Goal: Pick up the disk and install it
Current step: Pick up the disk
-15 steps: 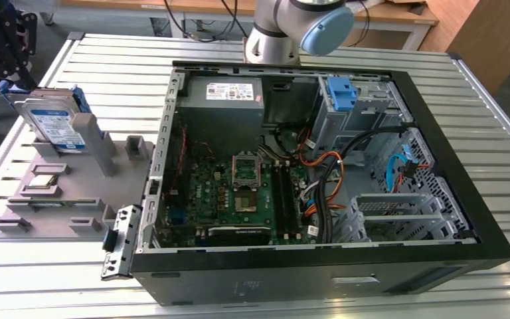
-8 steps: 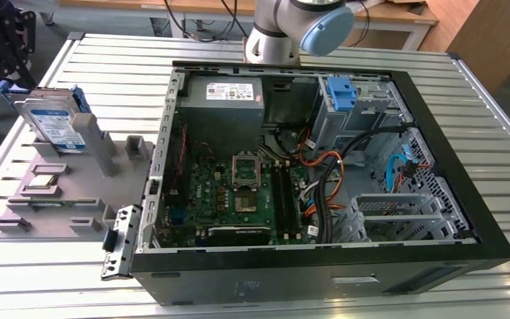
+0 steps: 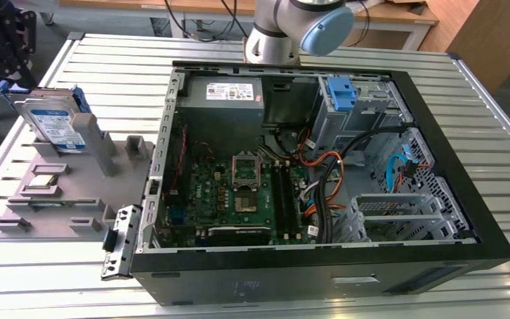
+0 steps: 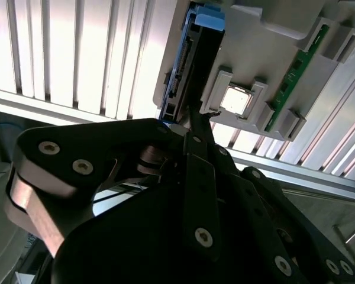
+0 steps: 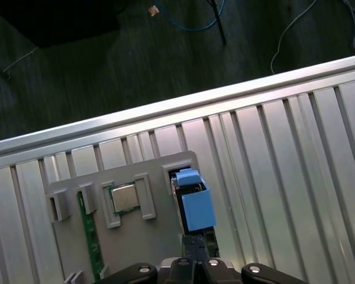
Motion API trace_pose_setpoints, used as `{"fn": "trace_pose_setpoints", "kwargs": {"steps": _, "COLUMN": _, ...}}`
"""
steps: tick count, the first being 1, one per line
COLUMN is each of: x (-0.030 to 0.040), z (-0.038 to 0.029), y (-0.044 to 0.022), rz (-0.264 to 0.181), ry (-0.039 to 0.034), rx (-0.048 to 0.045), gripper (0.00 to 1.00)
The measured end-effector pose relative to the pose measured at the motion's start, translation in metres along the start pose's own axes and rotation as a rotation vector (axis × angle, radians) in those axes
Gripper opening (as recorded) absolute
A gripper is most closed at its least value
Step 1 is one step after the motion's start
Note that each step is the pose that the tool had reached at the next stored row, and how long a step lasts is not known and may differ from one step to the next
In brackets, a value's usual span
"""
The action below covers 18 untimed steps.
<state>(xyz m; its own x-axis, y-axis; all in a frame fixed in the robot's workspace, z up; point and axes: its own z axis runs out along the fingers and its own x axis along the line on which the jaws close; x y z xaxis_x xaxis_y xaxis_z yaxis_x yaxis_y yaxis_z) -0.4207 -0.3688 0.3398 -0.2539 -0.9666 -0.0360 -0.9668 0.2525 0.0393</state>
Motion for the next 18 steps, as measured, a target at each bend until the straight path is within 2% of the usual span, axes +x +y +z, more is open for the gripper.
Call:
{"fn": "trace_pose_setpoints", "kwargs": {"steps": 2, "x": 0.0, "z": -0.0001, "y": 0.0, "rz": -0.005, "ry": -0.0016, "rx": 0.0067, "gripper": 0.11}}
{"fn": "trace_pose_setpoints", "kwargs": {"steps": 3, "x": 0.0, "z": 0.0, "y": 0.0, "rz": -0.006, "ry": -0.0017, "rx": 0.007, "gripper": 0.11}}
{"fn": "trace_pose_setpoints", "kwargs": {"steps": 9, "x": 0.0001, "z": 0.0006, "y": 0.0, "rz": -0.014, "ry": -0.0022, "rx": 0.0066, "gripper": 0.11}}
{"fn": "trace_pose_setpoints", "kwargs": {"steps": 18, "x": -0.0002, "z": 0.002, "y": -0.0013, "rz": -0.074, "ry": -0.0069, "rx": 0.0027, "gripper": 0.11}}
